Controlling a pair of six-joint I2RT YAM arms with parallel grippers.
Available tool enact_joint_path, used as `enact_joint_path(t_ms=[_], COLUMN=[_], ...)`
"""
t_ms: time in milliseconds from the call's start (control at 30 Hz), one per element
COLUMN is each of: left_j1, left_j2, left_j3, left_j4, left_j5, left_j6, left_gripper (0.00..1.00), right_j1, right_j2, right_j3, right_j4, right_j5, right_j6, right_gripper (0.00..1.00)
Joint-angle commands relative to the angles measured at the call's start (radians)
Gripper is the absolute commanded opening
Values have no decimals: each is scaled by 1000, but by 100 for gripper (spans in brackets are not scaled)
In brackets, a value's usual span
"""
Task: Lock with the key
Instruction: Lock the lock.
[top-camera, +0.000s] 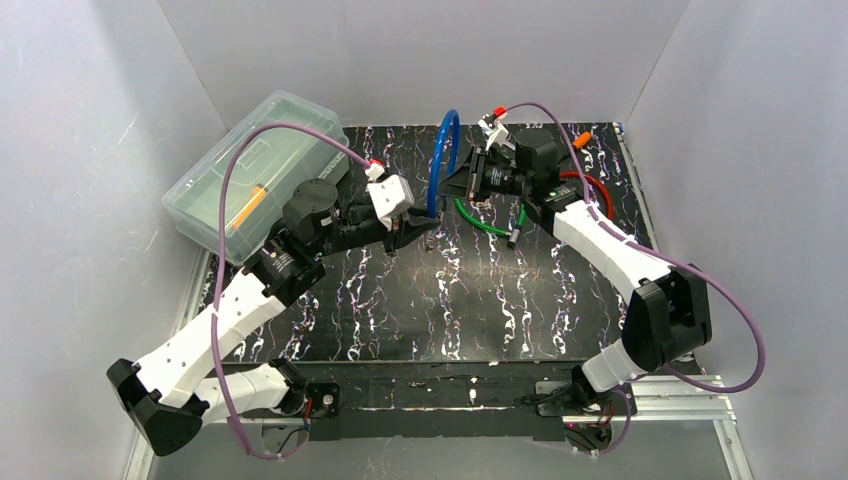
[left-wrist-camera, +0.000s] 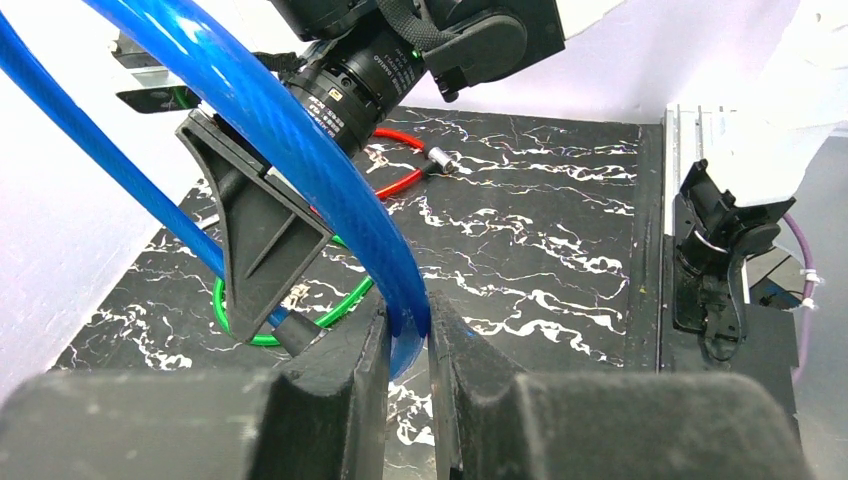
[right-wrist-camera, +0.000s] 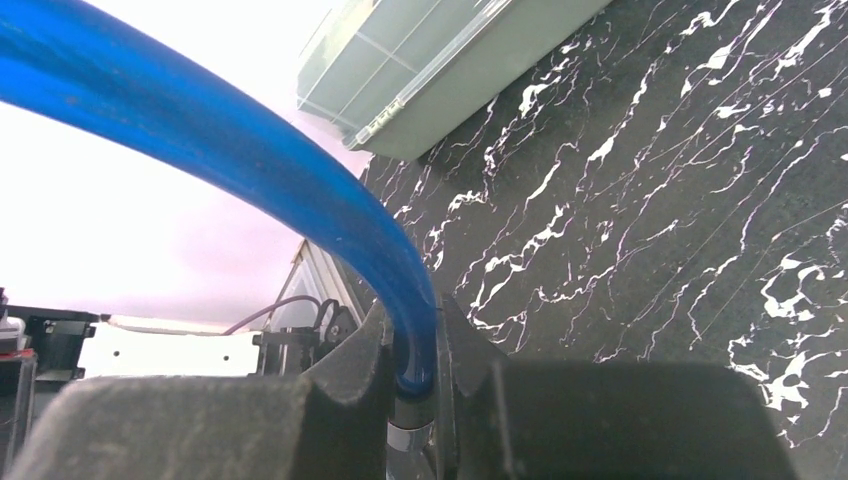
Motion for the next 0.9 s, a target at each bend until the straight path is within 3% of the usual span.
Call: enact_joint_path(t_ms=[0, 867], left_j1=[5, 17], left_j2=[6, 35], left_j3=[43, 31], left_j4=[78, 124], left_j5=[-16, -7], left_j6=[37, 56], left_gripper=[0, 0], right_j1=[-6, 8], right_j2=[-46, -52], right_j3=[-8, -4], right_j4=[92, 100], right_j5=[-52, -75], right_j6=[35, 41], right_gripper=[1, 1])
